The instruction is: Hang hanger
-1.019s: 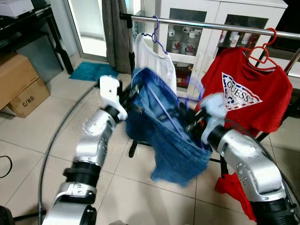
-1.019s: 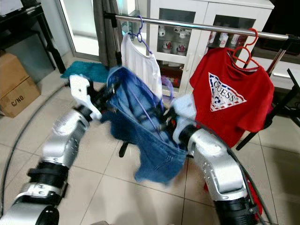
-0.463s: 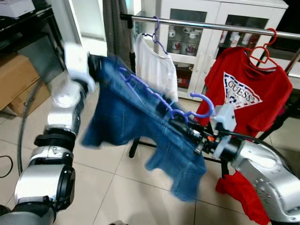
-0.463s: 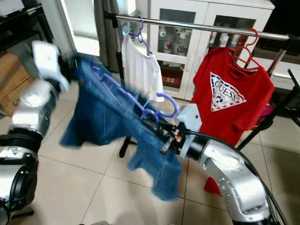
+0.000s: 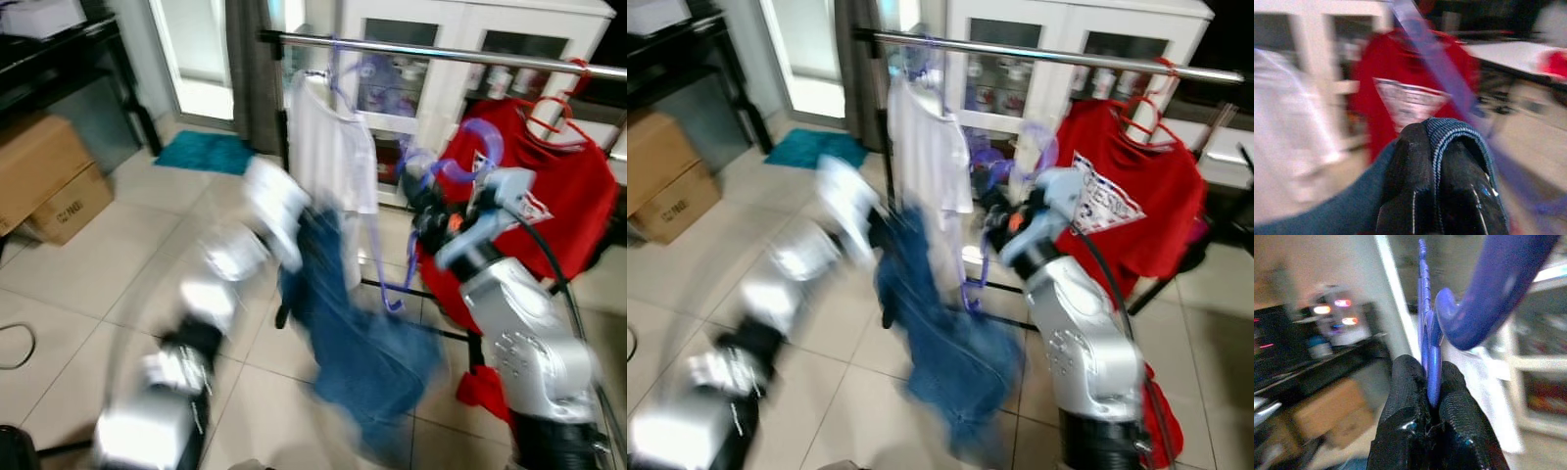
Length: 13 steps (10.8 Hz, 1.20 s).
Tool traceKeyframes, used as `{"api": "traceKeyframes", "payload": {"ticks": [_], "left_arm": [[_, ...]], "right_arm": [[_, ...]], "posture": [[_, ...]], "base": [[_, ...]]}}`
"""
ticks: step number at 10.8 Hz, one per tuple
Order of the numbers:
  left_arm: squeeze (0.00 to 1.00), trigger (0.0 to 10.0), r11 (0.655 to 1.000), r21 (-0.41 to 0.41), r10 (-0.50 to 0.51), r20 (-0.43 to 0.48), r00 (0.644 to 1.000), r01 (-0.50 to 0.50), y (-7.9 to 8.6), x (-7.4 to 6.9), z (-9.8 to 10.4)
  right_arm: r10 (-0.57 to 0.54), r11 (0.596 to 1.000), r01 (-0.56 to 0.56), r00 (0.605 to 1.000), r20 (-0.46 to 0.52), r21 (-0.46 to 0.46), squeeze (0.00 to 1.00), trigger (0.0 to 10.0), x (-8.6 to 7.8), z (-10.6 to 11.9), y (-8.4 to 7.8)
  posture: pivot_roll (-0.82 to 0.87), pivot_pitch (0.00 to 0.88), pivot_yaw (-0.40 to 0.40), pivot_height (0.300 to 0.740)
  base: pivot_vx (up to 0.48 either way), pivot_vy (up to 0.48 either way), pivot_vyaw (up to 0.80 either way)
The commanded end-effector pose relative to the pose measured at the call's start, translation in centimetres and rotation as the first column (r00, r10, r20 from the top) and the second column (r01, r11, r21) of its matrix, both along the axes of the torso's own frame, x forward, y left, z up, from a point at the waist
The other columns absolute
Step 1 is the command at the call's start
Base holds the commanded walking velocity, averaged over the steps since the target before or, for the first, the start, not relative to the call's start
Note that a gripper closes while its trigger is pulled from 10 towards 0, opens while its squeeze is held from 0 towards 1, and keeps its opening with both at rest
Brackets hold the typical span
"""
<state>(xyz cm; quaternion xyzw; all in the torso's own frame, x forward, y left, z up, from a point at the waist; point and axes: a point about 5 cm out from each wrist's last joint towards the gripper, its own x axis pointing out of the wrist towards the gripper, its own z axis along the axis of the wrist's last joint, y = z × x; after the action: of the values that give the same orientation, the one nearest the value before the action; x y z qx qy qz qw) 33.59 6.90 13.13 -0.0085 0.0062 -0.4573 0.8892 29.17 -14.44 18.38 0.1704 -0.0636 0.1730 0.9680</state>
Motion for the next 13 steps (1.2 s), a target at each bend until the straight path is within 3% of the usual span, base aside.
{"api": "traceKeyframes", "payload": {"ticks": [1,2,3,4,5,6,7,8,9,11,12,13], "left_arm": [[0.00,0.0,0.999,-0.042,0.020,0.068,0.997,-0.017,0.8,0.2,1.9],[0.00,0.0,0.994,-0.054,0.100,0.051,0.994,-0.097,2.3,0.3,1.6],[0.00,0.0,0.967,-0.056,0.251,0.026,0.968,-0.249,5.3,0.1,0.9],[0.00,0.0,0.941,-0.051,0.335,0.007,0.942,-0.334,7.2,-0.7,0.5],[0.00,8.4,0.917,-0.008,0.399,-0.010,0.917,-0.399,8.6,-2.3,-0.5],[0.00,10.0,0.900,0.026,0.436,-0.015,0.900,-0.435,9.0,-2.9,-1.3],[0.00,10.0,0.883,0.014,0.468,-0.059,0.882,-0.468,9.0,-3.8,-1.8],[0.00,10.0,0.878,0.008,0.477,-0.071,0.876,-0.478,9.0,-4.2,-2.0],[0.00,10.0,0.883,0.020,0.469,-0.105,0.877,-0.470,8.5,-4.6,-2.5],[0.00,10.0,0.878,0.019,0.477,-0.105,0.872,-0.478,8.1,-4.6,-2.3],[0.00,10.0,0.854,0.009,0.518,-0.103,0.849,-0.520,8.5,-4.7,-1.9],[0.00,10.0,0.853,0.014,0.520,-0.094,0.849,-0.521,8.5,-4.8,-1.8]], "right_arm": [[-0.116,0.993,0.116,0.993,-0.030,-0.019,0.00,0.0,0.4,-0.9,-1.2],[-0.158,0.986,0.154,0.986,-0.058,-0.070,0.00,0.2,0.3,-1.8,-1.5],[-0.182,0.968,0.152,0.974,-0.138,-0.200,0.00,10.0,-0.6,-3.7,-2.1],[-0.174,0.960,0.122,0.965,-0.195,-0.252,0.00,10.0,-1.7,-5.2,-2.4],[-0.245,0.945,0.163,0.927,-0.282,-0.285,0.00,10.0,-3.5,-7.1,-3.7],[-0.287,0.935,0.198,0.910,-0.298,-0.295,0.00,10.0,-4.6,-7.7,-4.3],[-0.281,0.938,0.190,0.906,-0.316,-0.289,0.00,10.0,-6.2,-7.9,-4.3],[-0.280,0.939,0.189,0.907,-0.316,-0.288,0.00,10.0,-6.5,-7.8,-4.1],[-0.313,0.911,0.195,0.901,-0.300,-0.363,0.00,10.0,-6.9,-7.4,-4.2],[-0.382,0.876,0.272,0.895,-0.229,-0.399,0.00,10.0,-7.4,-6.4,-4.8],[-0.407,0.852,0.311,0.899,-0.159,-0.421,0.00,10.0,-6.8,-5.6,-4.0],[-0.407,0.822,0.309,0.906,-0.115,-0.479,0.00,10.0,-6.7,-5.4,-3.7]], "posture": [[-0.16,0.000,0.068,0.740],[-0.16,0.000,0.064,0.740],[-0.16,0.000,0.063,0.740],[-0.15,0.000,0.066,0.740],[-0.14,0.000,0.067,0.740],[-0.14,0.000,0.062,0.740],[-0.14,0.000,0.056,0.740],[-0.17,0.000,0.058,0.740],[-0.19,0.000,0.064,0.740],[-0.19,0.000,0.065,0.740],[-0.17,0.000,0.061,0.740],[-0.17,0.000,0.058,0.740]], "base": [[0.000,0.000,0.00],[0.000,0.000,0.00],[0.000,0.000,0.00],[0.000,0.000,0.00],[0.000,0.000,-0.80],[0.000,0.000,-0.80],[0.000,0.000,-0.80],[0.000,0.000,-0.80],[0.000,0.000,-0.80],[0.000,0.000,-0.80],[0.000,0.000,-0.80],[0.000,0.000,-0.80]]}}
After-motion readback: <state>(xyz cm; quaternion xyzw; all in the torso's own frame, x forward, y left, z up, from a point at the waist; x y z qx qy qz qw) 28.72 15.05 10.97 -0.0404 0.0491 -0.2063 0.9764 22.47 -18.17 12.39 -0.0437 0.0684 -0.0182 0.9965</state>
